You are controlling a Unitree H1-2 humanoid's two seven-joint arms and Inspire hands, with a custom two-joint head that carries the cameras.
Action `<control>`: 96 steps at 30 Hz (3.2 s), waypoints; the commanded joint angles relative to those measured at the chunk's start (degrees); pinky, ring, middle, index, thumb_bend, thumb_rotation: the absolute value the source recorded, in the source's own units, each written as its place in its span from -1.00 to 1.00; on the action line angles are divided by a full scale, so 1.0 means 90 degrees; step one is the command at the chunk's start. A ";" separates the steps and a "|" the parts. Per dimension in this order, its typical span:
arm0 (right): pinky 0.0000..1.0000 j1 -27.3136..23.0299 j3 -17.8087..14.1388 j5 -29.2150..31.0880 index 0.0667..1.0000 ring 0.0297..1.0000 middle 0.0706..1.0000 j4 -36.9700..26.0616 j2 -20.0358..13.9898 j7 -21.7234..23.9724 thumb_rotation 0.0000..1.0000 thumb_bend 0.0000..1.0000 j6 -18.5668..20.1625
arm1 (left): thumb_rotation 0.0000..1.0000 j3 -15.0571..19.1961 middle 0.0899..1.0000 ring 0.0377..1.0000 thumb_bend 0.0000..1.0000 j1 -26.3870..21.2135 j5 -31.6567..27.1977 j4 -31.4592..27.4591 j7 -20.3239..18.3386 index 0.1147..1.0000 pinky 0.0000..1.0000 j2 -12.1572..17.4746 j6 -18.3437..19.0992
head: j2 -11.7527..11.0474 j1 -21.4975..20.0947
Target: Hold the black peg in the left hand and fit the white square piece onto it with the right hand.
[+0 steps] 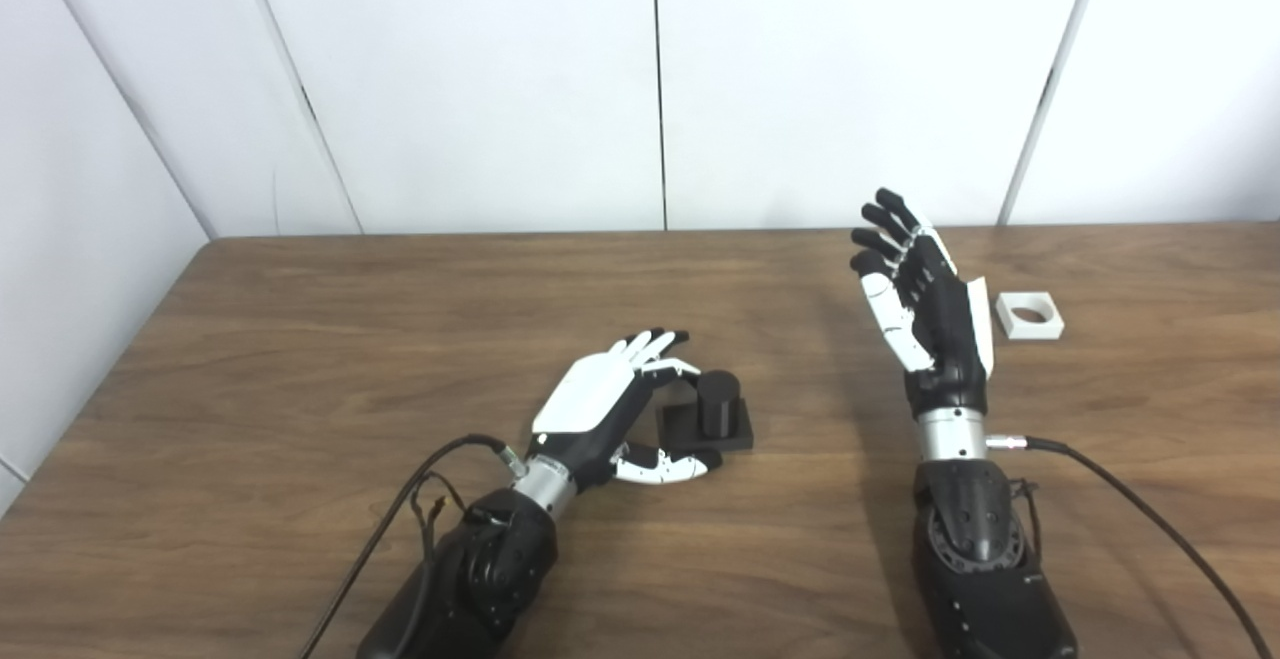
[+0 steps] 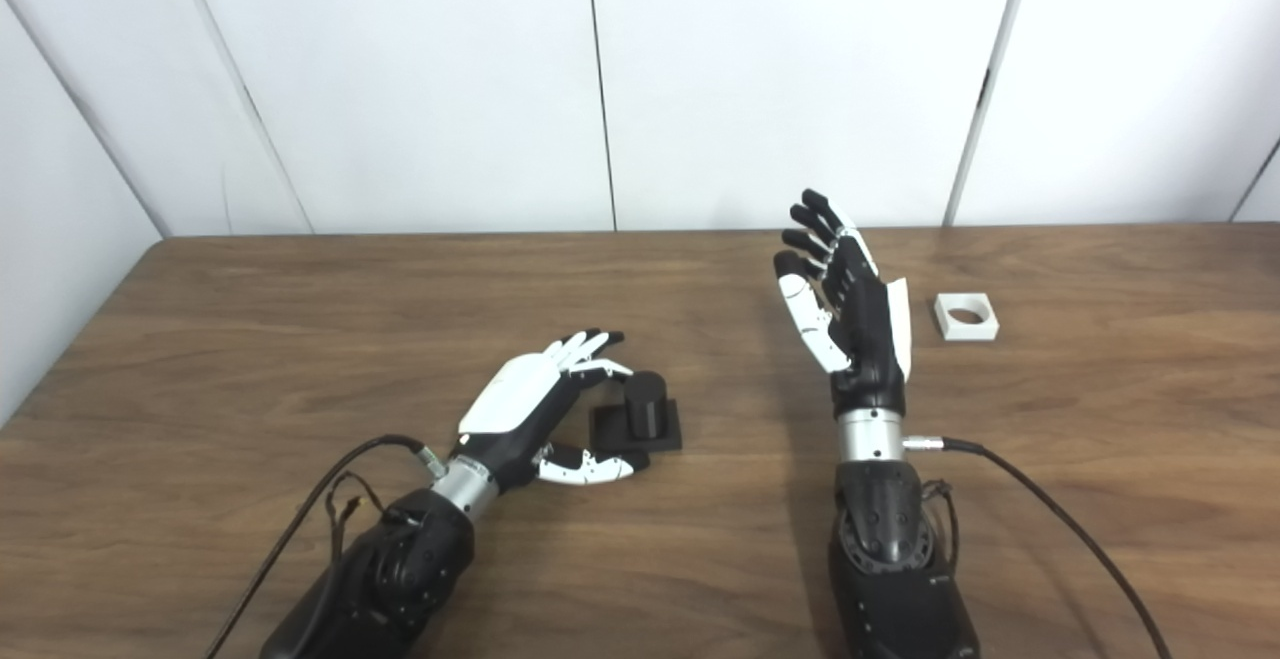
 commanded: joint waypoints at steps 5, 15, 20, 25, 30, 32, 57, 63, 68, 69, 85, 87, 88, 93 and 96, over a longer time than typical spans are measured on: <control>0.38 0.0325 -0.0030 0.0034 0.67 0.53 0.63 0.0132 0.0043 0.0004 0.29 0.06 -0.0127 | -0.43 0.0055 0.93 1.00 0.63 -0.0201 0.0139 0.0120 0.0078 0.17 1.00 0.0038 0.0020 | 0.0023 -0.0010; 0.38 0.0351 -0.0061 0.0060 0.67 0.54 0.62 0.0094 0.0014 0.0025 0.28 0.08 -0.0131 | -0.83 0.0089 0.89 1.00 0.05 -0.0196 0.0100 0.0255 0.0241 -0.15 1.00 -0.0010 -0.0088 | 0.0039 -0.0023; 0.37 0.0360 -0.0082 0.0104 0.69 0.56 0.64 0.0021 -0.0025 0.0064 0.25 0.03 -0.0127 | -0.84 0.0114 0.89 1.00 0.04 -0.0184 0.0084 0.0217 0.0206 -0.15 1.00 -0.0036 -0.0057 | 0.0044 -0.0031; 0.35 0.0386 -0.0229 -0.0113 0.64 0.52 0.61 -0.0232 -0.0165 -0.0117 0.20 0.02 -0.0131 | -0.84 0.0117 0.88 1.00 0.04 -0.0157 0.0106 0.0187 0.0225 -0.15 1.00 -0.0055 -0.0046 | 0.0035 -0.0141; 0.45 0.0348 -0.0484 -0.0651 0.63 0.51 0.59 -0.0956 -0.0860 -0.0046 0.01 0.05 0.0217 | -0.83 0.0148 0.89 1.00 0.04 -0.0088 0.0072 0.0108 0.0166 -0.15 1.00 -0.0006 -0.0033 | -0.0062 -0.0747; 0.43 0.0344 -0.0522 -0.0838 0.62 0.50 0.55 -0.1291 -0.1239 0.0153 -0.17 0.09 0.0419 | -0.83 0.0162 0.89 1.00 0.04 -0.0063 0.0053 0.0127 0.0168 -0.15 1.00 0.0023 -0.0068 | -0.0137 -0.1080; 0.28 -0.0075 -0.0476 -0.2924 0.54 0.50 0.56 -0.2525 -0.4251 0.1705 -0.48 0.11 0.2223 | -0.83 0.0236 0.89 1.00 0.04 -0.0069 -0.0072 0.0580 0.0293 -0.14 1.00 0.0179 -0.0444 | -0.0453 -0.1906; 0.34 -0.0542 -0.0120 -0.3058 0.55 0.58 0.59 -0.2057 -0.4583 0.2344 -0.49 0.19 0.2339 | -0.82 0.0249 0.89 1.00 0.04 -0.0063 -0.0069 0.0597 0.0297 -0.14 1.00 0.0226 -0.0431 | -0.0469 -0.1932; 0.47 -0.0987 0.0148 -0.3083 0.57 0.68 0.66 -0.1527 -0.4676 0.2768 -0.37 0.22 0.2482 | -0.82 0.0254 0.89 1.00 0.03 -0.0069 -0.0083 0.0628 0.0319 -0.14 1.00 0.0244 -0.0472 | -0.0469 -0.1936; 0.50 -0.1067 0.0199 -0.3098 0.58 0.71 0.68 -0.1448 -0.4663 0.2822 -0.33 0.21 0.2525 | -0.82 0.0254 0.90 1.00 0.03 -0.0070 -0.0085 0.0628 0.0314 -0.14 1.00 0.0250 -0.0472 | -0.0459 -0.1928; 0.68 -0.1637 0.0797 -0.3258 0.59 0.84 0.79 -0.0709 -0.4555 0.2922 -0.08 0.22 0.2461 | -0.46 0.0247 0.88 1.00 0.55 -0.0023 -0.0012 0.0507 0.0305 0.19 0.97 0.0285 -0.0414 | -0.0439 -0.1871; 0.69 -0.1646 0.0834 -0.3267 0.60 0.84 0.80 -0.0706 -0.4577 0.2948 -0.08 0.22 0.2470 | -0.43 0.0241 0.89 1.00 0.58 -0.0026 0.0012 0.0507 0.0289 0.22 0.98 0.0287 -0.0393 | -0.0438 -0.1871; 0.69 -0.1647 0.0846 -0.3269 0.60 0.84 0.80 -0.0709 -0.4584 0.2956 -0.07 0.22 0.2475 | -0.42 0.0244 0.89 1.00 0.58 -0.0026 0.0021 0.0511 0.0287 0.22 0.98 0.0285 -0.0393 | -0.0434 -0.1870; 0.67 -0.1661 0.0902 -0.3270 0.59 0.83 0.79 -0.0666 -0.4626 0.2963 -0.07 0.22 0.2388 | -0.42 0.0267 0.88 1.00 0.60 -0.0025 0.0020 0.0533 0.0279 0.20 0.97 0.0272 -0.0403 | -0.0400 -0.1852; 0.67 -0.1660 0.0913 -0.3250 0.58 0.82 0.79 -0.0677 -0.4637 0.3010 -0.10 0.21 0.2386 | -0.42 0.0272 0.89 1.00 0.60 -0.0023 0.0011 0.0494 0.0228 0.18 0.98 0.0275 -0.0368 | -0.0398 -0.1846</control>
